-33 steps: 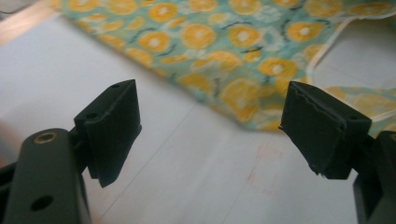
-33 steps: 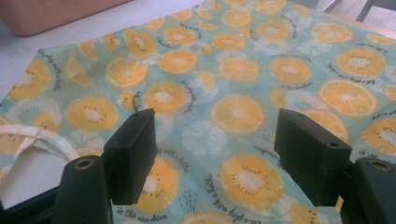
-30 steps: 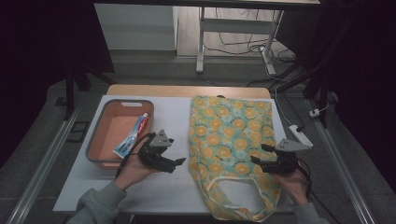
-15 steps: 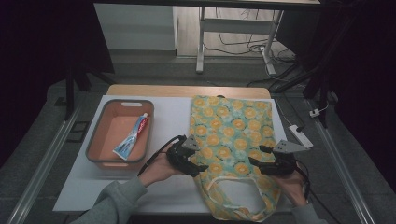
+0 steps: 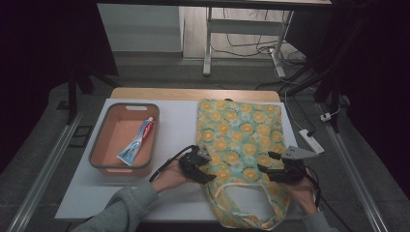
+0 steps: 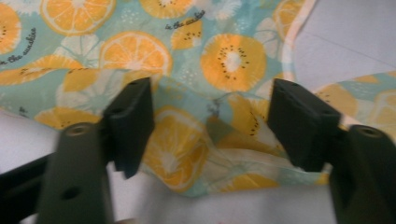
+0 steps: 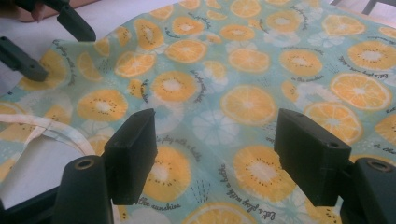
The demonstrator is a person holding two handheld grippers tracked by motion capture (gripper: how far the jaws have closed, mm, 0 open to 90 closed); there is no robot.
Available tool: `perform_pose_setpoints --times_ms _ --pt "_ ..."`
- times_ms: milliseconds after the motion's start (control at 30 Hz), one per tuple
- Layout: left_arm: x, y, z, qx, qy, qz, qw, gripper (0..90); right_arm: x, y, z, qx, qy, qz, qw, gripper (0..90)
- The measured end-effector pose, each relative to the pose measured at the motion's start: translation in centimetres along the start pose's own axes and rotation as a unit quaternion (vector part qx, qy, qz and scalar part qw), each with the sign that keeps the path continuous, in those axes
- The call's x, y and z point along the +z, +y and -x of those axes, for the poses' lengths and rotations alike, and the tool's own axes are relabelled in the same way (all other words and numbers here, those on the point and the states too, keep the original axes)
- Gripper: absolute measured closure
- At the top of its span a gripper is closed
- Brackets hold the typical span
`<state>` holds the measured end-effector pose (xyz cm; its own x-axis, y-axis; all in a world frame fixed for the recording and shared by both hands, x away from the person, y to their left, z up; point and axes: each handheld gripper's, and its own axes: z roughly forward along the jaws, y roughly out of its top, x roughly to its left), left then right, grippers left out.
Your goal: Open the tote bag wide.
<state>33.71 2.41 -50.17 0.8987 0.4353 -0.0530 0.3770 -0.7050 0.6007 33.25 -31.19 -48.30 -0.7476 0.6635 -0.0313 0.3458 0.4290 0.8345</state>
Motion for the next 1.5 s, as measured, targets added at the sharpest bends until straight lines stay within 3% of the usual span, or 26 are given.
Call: perform_pose_setpoints --times_ms 133,167,200,267,433,500,567,700,800,833,1000,1033,1167,1267,1500 --pt "0.8 -0.3 -0.1 -0.002 -0.006 -0.02 0.9998 63.0 0.0 0.0 0.0 -0.002 -0.001 -0.002 1.0 29.9" --pt "0.9 -0.4 -0.2 -0.001 -0.006 -0.025 0.9997 76.5 0.0 0.0 -0.1 -0.004 -0.002 -0.003 1.0 29.9" --pt "0.9 -0.4 -0.2 0.0 -0.007 -0.027 0.9996 76.5 0.0 0.0 -0.1 -0.004 -0.002 -0.003 1.0 29.9" --pt "0.5 -0.3 -0.1 0.002 -0.008 -0.021 0.9998 85.4 0.0 -0.1 0.0 -0.004 -0.003 -0.003 1.0 29.9" --pt "-2.9 -0.1 0.1 0.0 -0.005 0.026 0.9996 86.9 -0.1 0.0 0.0 -0.003 0.0 -0.001 1.0 30.0" --pt "-4.7 0.0 -0.3 -0.008 -0.007 0.055 0.9984 87.0 -0.1 0.1 0.0 -0.003 0.003 -0.001 1.0 30.0" --pt "-6.4 -0.1 -0.8 -0.017 0.005 0.076 0.9969 87.0 0.0 0.4 -0.1 -0.004 0.009 -0.003 0.9999 30.0" --pt "-8.1 -0.8 -2.2 -0.05 0.008 0.101 0.9935 87.1 -0.2 1.2 -0.9 -0.019 0.038 -0.015 0.999 30.0" --pt "-8.6 -1.3 -2.8 -0.065 0.004 0.107 0.9921 87.1 -0.6 1.4 -1.8 -0.022 0.07 -0.025 0.997 30.0" --pt "-8.6 -1.4 -2.9 -0.066 0.005 0.106 0.9922 87.0 -0.9 1.1 -2.7 -0.017 0.096 -0.03 0.9947 30.1" --pt "-8.1 -1.5 -3.0 -0.065 0.002 0.097 0.9932 87.1 -1.2 -0.4 -5.7 -0.017 0.135 -0.068 0.9884 30.1" --pt "-7.9 -1.5 -3.0 -0.066 0.002 0.096 0.9932 87.1 -1.2 -0.4 -5.7 -0.017 0.135 -0.068 0.9884 30.1" --pt "-7.6 -1.4 -3.2 -0.065 0.002 0.089 0.9939 87.0 -1.2 -0.2 -8.0 -0.027 0.134 -0.084 0.987 29.6" --pt "-7.5 -1.4 -3.2 -0.065 0.002 0.087 0.9941 87.0 -0.6 0.2 -9.2 -0.039 0.116 -0.105 0.9869 29.4" --pt "-7.7 -1.6 -3.5 -0.071 0.003 0.088 0.9935 87.0 0.8 -0.7 -9.2 -0.051 0.075 -0.175 0.9804 35.0"
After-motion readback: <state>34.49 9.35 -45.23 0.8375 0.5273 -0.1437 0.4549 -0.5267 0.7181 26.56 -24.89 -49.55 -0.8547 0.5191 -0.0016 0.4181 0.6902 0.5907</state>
